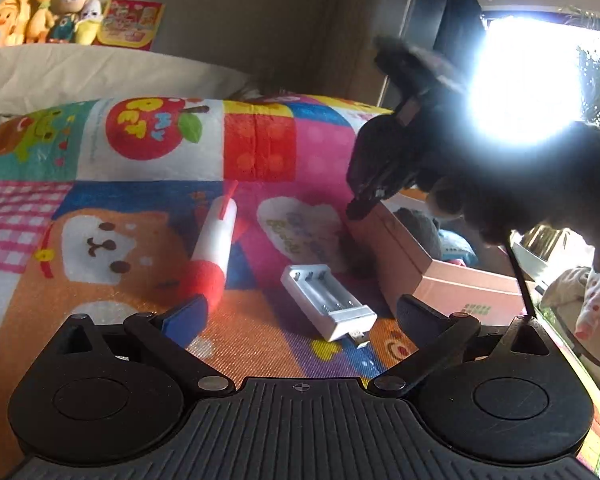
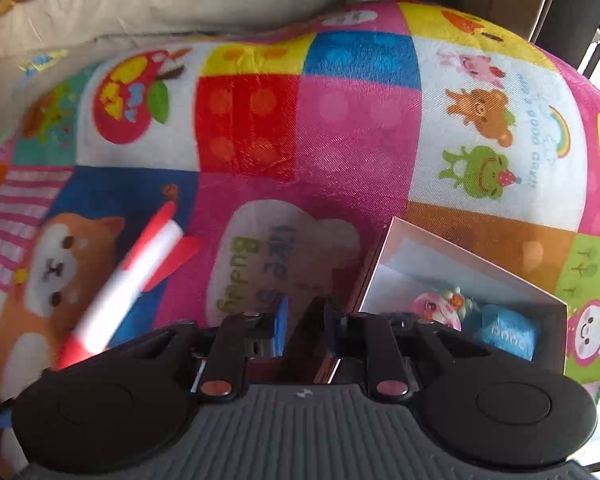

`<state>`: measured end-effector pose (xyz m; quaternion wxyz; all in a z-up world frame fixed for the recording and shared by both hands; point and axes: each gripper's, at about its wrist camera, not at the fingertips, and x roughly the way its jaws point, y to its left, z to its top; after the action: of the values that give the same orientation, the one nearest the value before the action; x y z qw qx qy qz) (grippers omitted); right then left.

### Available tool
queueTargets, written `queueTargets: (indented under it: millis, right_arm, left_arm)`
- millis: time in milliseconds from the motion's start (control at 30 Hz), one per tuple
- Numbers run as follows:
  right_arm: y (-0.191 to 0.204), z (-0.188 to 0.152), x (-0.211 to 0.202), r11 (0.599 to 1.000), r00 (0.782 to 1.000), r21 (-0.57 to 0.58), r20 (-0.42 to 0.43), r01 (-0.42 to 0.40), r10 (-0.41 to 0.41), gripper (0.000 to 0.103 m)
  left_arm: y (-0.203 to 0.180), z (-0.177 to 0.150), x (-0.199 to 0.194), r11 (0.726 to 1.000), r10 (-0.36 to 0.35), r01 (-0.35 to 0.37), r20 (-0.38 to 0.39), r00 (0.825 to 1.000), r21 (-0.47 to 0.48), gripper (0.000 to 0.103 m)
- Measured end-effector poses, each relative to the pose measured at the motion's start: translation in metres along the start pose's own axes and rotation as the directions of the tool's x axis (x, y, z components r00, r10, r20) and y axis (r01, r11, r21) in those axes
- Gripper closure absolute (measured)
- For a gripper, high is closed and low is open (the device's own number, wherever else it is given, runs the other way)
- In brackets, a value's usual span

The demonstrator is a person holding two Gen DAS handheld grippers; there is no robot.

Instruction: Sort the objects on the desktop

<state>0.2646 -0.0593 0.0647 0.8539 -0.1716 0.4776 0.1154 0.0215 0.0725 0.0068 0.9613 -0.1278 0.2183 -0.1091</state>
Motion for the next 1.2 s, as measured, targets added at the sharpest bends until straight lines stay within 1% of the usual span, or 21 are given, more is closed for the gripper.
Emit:
queueTargets:
  millis: [100, 133, 200, 267, 333, 367, 433, 500, 600, 700, 767, 800, 833, 900, 933, 1000, 1033, 1067, 1133, 1167, 1200]
  right_arm:
    - [0.012, 0.013, 0.038, 0.993, 0.991, -0.046, -0.062, 0.113, -0.116, 0.102]
    - [0.014, 0.015, 0.047, 0.989, 0.987, -0.059, -0.078, 0.134, -0.138, 0.103]
    - [0.022, 0.017, 0.053, 0.982, 0.983, -0.101, -0.069, 0.162, -0.17, 0.103]
    - [0.029, 0.018, 0.058, 0.975, 0.981, -0.148, -0.077, 0.166, -0.179, 0.103]
    - [0.035, 0.016, 0.062, 0.969, 0.977, -0.184, -0.107, 0.164, -0.186, 0.103]
    - [0.038, 0.013, 0.063, 0.969, 0.976, -0.197, -0.125, 0.152, -0.179, 0.103]
    - [0.043, 0.003, 0.057, 0.963, 0.976, -0.232, -0.13, 0.14, -0.173, 0.103]
    - [0.045, -0.011, 0.045, 0.963, 0.98, -0.251, -0.145, 0.099, -0.139, 0.103]
    - [0.049, -0.042, 0.018, 0.966, 0.983, -0.259, -0.178, -0.016, -0.031, 0.102]
    - [0.053, -0.085, -0.017, 0.941, 0.982, -0.314, -0.178, -0.122, 0.067, 0.102]
    - [0.045, -0.112, -0.038, 0.931, 0.975, -0.317, -0.178, -0.182, 0.13, 0.102]
    - [0.045, -0.122, -0.05, 0.929, 0.974, -0.311, -0.162, -0.201, 0.157, 0.102]
    - [0.04, -0.129, -0.061, 0.931, 0.977, -0.303, -0.127, -0.205, 0.174, 0.102]
    - [0.02, -0.155, -0.089, 0.944, 0.98, -0.267, -0.01, -0.193, 0.198, 0.101]
    - [0.012, -0.168, -0.101, 0.952, 0.981, -0.256, 0.058, -0.166, 0.187, 0.097]
    - [-0.006, -0.198, -0.119, 0.971, 0.973, -0.219, 0.183, -0.096, 0.137, 0.083]
    - [-0.015, -0.209, -0.123, 0.98, 0.967, -0.181, 0.226, -0.079, 0.119, 0.065]
    - [-0.024, -0.222, -0.125, 0.988, 0.959, -0.134, 0.263, -0.073, 0.107, 0.049]
    - [-0.046, -0.246, -0.124, 0.996, 0.945, -0.034, 0.316, -0.081, 0.087, 0.041]
    - [-0.053, -0.257, -0.122, 0.996, 0.939, 0.013, 0.335, -0.086, 0.077, 0.038]
    - [-0.058, -0.269, -0.121, 0.994, 0.933, 0.059, 0.354, -0.087, 0.06, 0.036]
  left_arm:
    - [0.001, -0.001, -0.003, 1.0, -0.013, 0.013, 0.02, 1.0, -0.008, 0.0]
    - [0.001, -0.001, -0.004, 1.0, -0.014, 0.014, 0.023, 1.0, -0.009, 0.0]
    - [0.001, -0.001, -0.004, 1.0, -0.02, 0.02, 0.024, 1.0, -0.011, 0.0]
    - [0.002, -0.002, -0.005, 1.0, -0.022, 0.023, 0.024, 0.999, -0.013, 0.0]
    - [0.002, -0.002, -0.005, 1.0, -0.022, 0.023, 0.024, 0.999, -0.019, 0.0]
    - [0.003, -0.002, -0.004, 0.999, -0.022, 0.023, 0.023, 0.999, -0.022, 0.0]
    - [0.004, -0.002, -0.005, 0.999, -0.023, 0.023, 0.024, 0.999, -0.03, 0.0]
    - [0.005, -0.002, -0.004, 0.999, -0.023, 0.024, 0.022, 0.999, -0.039, 0.0]
    - [0.008, -0.001, -0.004, 0.998, -0.026, 0.026, 0.017, 1.0, -0.054, 0.0]
    - [0.008, -0.002, -0.004, 0.998, -0.021, 0.022, 0.017, 1.0, -0.058, 0.0]
    - [0.005, -0.002, -0.004, 0.999, -0.018, 0.018, 0.018, 1.0, -0.046, 0.0]
    - [0.004, -0.003, -0.004, 0.999, -0.017, 0.018, 0.019, 1.0, -0.04, 0.0]
    - [0.003, -0.003, -0.004, 0.999, -0.016, 0.016, 0.02, 1.0, -0.033, 0.0]
    - [0.002, -0.003, -0.005, 1.0, -0.016, 0.016, 0.026, 1.0, -0.02, 0.0]
    - [0.001, -0.004, -0.005, 1.0, -0.014, 0.015, 0.029, 0.999, -0.013, 0.0]
    - [-0.002, -0.004, -0.005, 1.0, -0.007, 0.007, 0.03, 1.0, 0.002, 0.0]
    - [-0.004, -0.004, -0.005, 1.0, -0.006, 0.006, 0.03, 1.0, 0.012, 0.0]
    - [-0.006, -0.004, -0.005, 1.0, -0.008, 0.007, 0.029, 1.0, 0.024, 0.0]
    - [-0.013, -0.004, -0.005, 0.998, -0.008, 0.007, 0.021, 1.0, 0.062, 0.0]
    - [-0.018, -0.004, -0.005, 0.996, -0.015, 0.014, 0.006, 1.0, 0.086, 0.0]
    - [-0.023, -0.005, -0.004, 0.994, -0.037, 0.039, -0.025, 0.999, 0.097, 0.0]
